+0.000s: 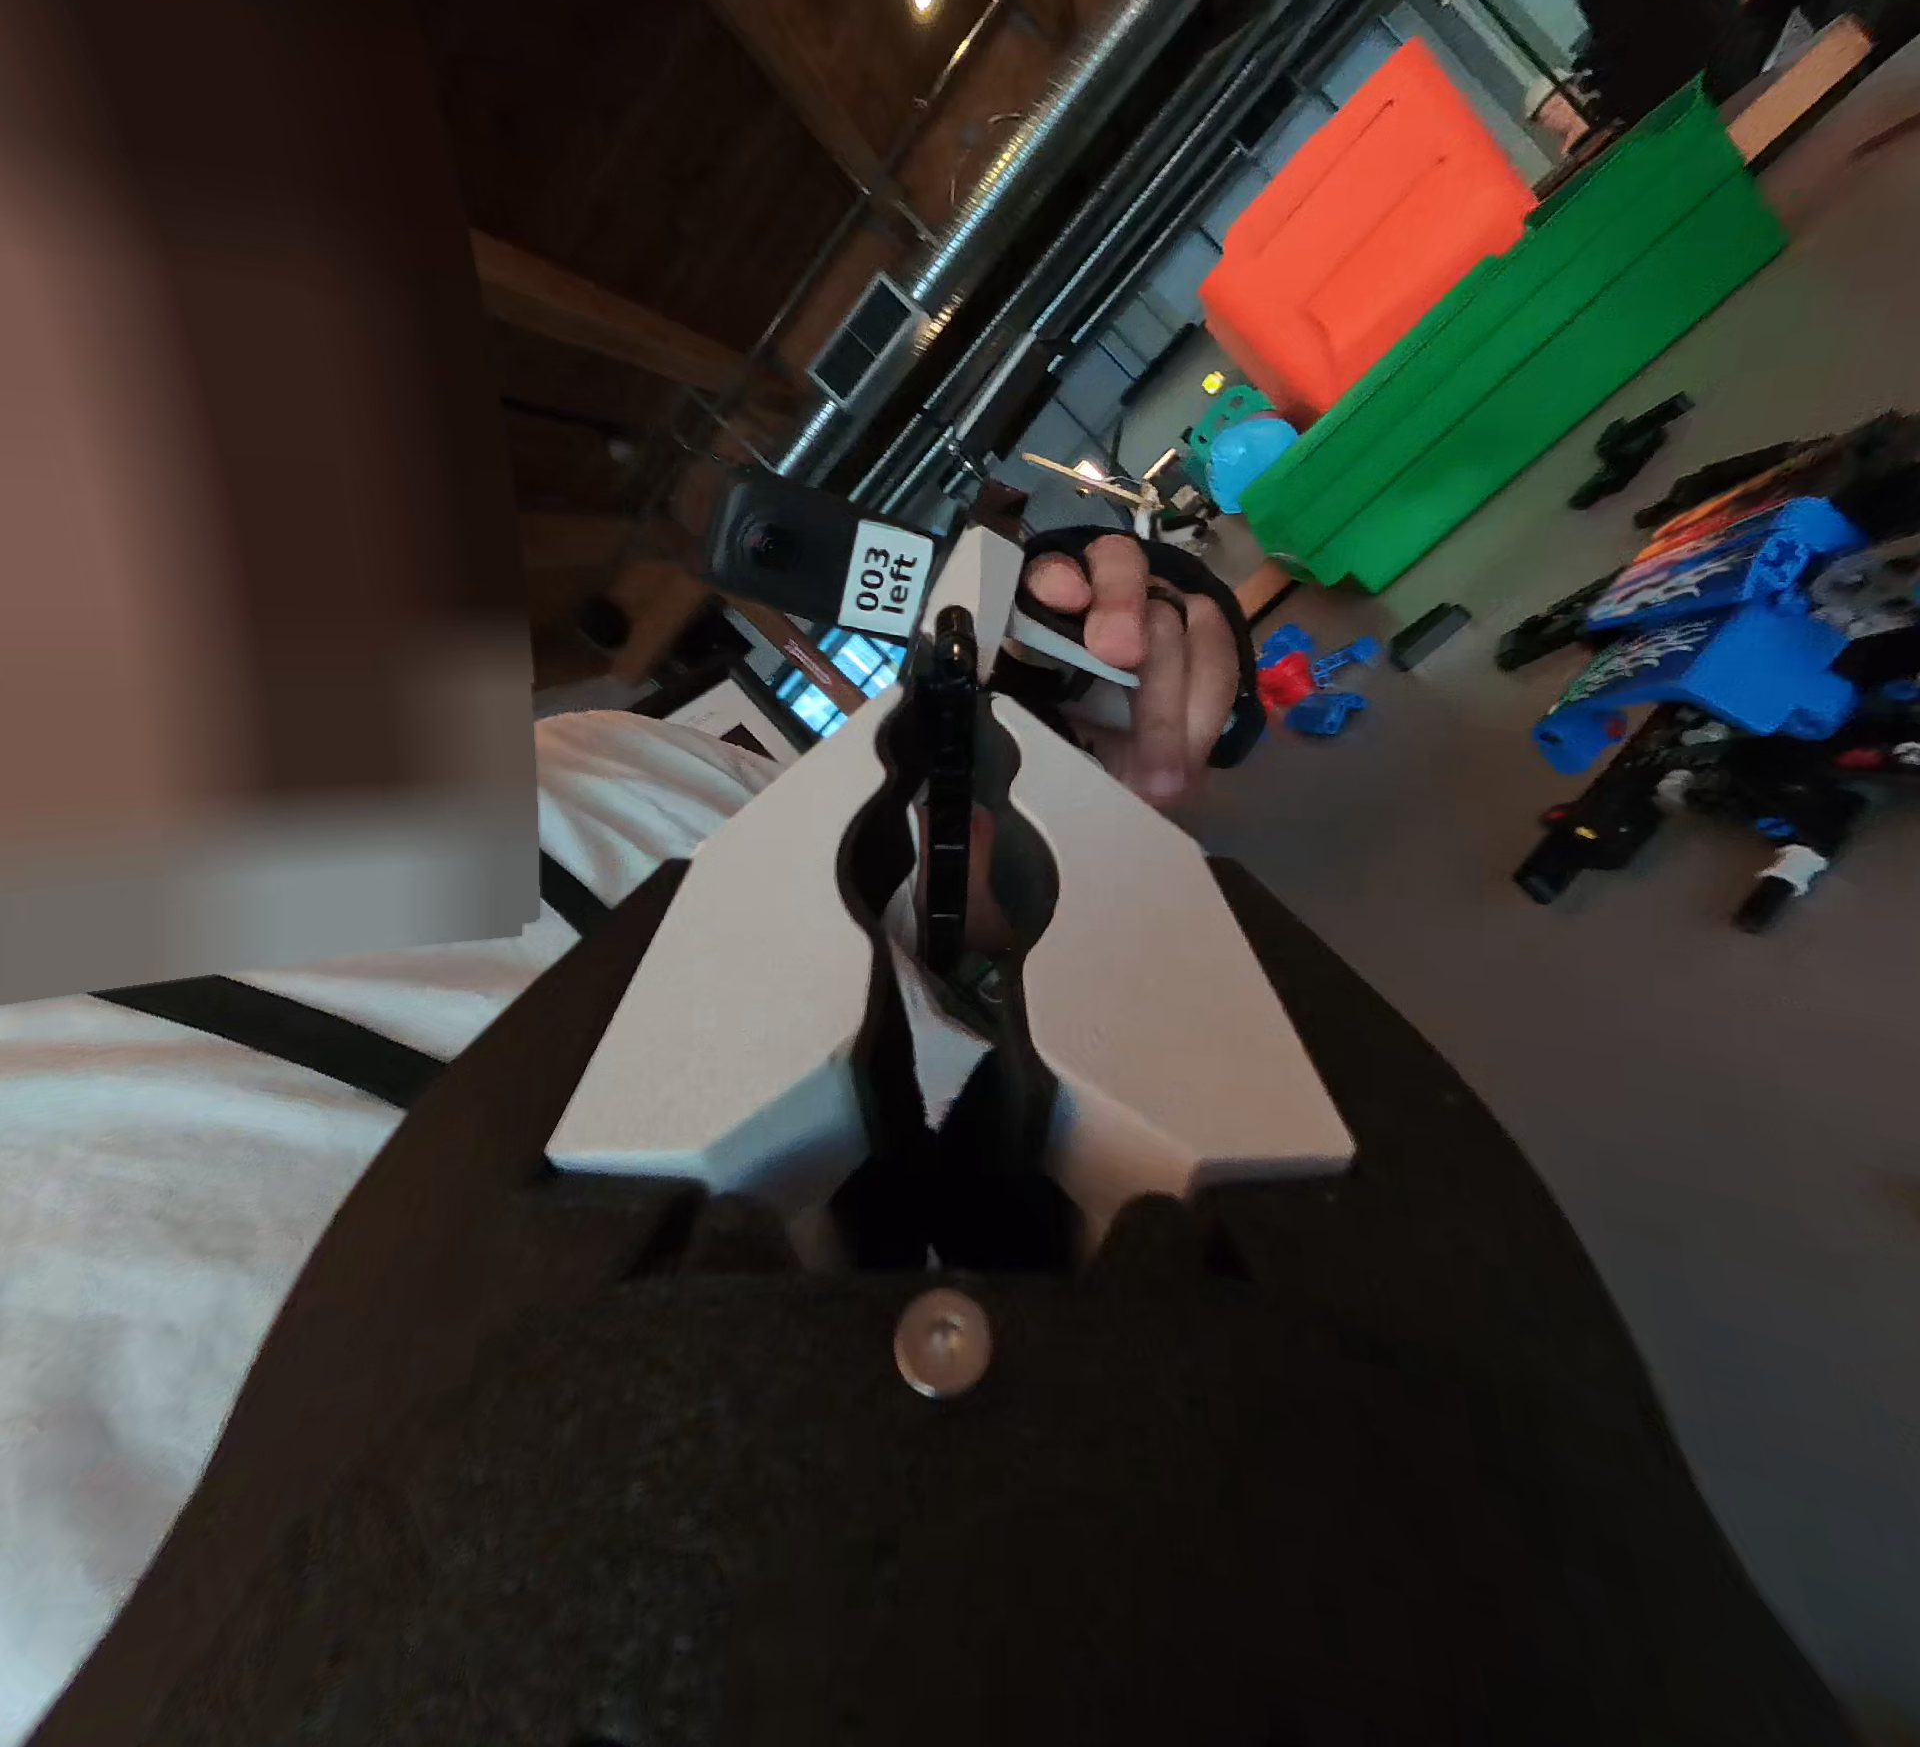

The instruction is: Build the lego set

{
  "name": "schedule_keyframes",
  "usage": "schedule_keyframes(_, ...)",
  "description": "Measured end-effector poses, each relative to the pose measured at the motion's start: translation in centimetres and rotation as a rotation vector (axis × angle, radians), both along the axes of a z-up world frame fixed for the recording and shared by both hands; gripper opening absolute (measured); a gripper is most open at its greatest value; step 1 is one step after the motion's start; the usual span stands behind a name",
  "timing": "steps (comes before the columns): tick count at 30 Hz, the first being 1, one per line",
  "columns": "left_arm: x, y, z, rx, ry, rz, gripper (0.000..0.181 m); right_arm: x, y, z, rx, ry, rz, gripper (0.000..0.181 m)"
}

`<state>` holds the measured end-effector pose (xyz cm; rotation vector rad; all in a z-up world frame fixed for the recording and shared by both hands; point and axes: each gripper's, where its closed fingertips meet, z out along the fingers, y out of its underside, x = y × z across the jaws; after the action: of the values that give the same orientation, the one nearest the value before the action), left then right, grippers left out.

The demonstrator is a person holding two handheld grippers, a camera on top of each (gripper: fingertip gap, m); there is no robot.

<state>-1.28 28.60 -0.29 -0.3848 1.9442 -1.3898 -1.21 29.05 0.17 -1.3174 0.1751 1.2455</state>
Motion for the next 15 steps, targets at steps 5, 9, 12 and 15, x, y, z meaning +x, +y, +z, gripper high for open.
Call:
schedule_keyframes(5, 0.1, 0.0, -0.4, -0.018, 0.041, -0.017, 0.003, 0.0, -0.1, -0.5, -0.026, -0.053, -0.031, 0.007)
schedule_keyframes(9, 0.0, -0.1, -1.0, -0.007, 0.081, -0.032, 0.002, 0.0, -0.2, -1.1, -0.049, -0.103, -0.053, 0.007)
schedule_keyframes(12, 0.1, -0.1, -1.5, 0.002, 0.117, -0.040, 0.002, 0.0, -0.2, -1.4, -0.073, -0.159, -0.070, 0.007)
schedule_keyframes(15, 0.2, -0.2, -1.9, 0.003, 0.134, -0.038, 0.002, -0.2, 0.2, -1.8, -0.088, -0.179, -0.079, 0.007)
